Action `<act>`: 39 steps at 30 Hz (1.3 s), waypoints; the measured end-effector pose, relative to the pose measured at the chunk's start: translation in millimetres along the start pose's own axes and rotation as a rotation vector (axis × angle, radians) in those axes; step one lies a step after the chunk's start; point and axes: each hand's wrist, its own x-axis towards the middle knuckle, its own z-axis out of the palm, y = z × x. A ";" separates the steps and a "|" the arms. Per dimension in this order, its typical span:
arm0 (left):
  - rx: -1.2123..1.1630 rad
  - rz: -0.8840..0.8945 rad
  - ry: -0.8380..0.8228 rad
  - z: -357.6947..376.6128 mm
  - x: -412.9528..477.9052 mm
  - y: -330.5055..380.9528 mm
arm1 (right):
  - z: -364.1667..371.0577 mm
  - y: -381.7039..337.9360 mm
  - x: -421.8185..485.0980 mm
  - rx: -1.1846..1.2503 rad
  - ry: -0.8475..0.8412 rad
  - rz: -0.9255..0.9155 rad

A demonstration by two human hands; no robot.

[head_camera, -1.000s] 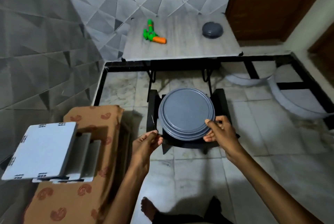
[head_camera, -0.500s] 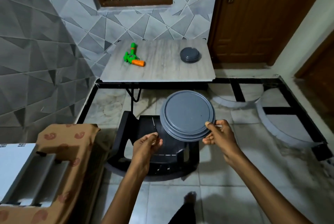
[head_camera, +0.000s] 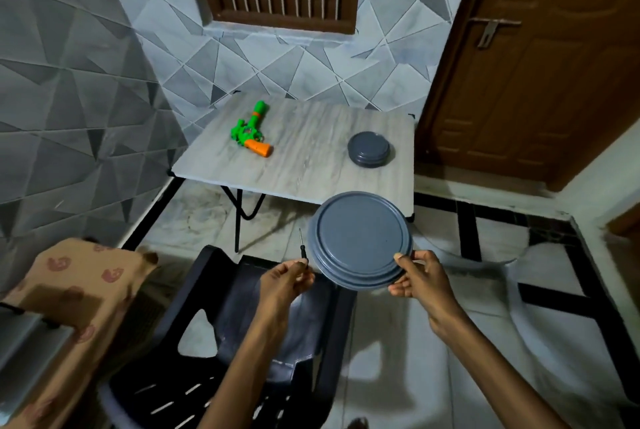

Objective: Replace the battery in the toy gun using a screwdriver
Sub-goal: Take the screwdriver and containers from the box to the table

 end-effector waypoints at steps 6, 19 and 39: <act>-0.048 0.022 0.143 66.8 62.8 9.5 | -20.8 -35.2 103.2 0.012 -0.053 0.009; -0.114 0.149 0.385 212.7 222.0 44.6 | -48.4 -126.0 362.9 -0.074 -0.326 0.021; 0.033 0.081 0.510 219.4 466.9 116.8 | 75.3 -179.9 589.3 -0.301 -0.324 -0.008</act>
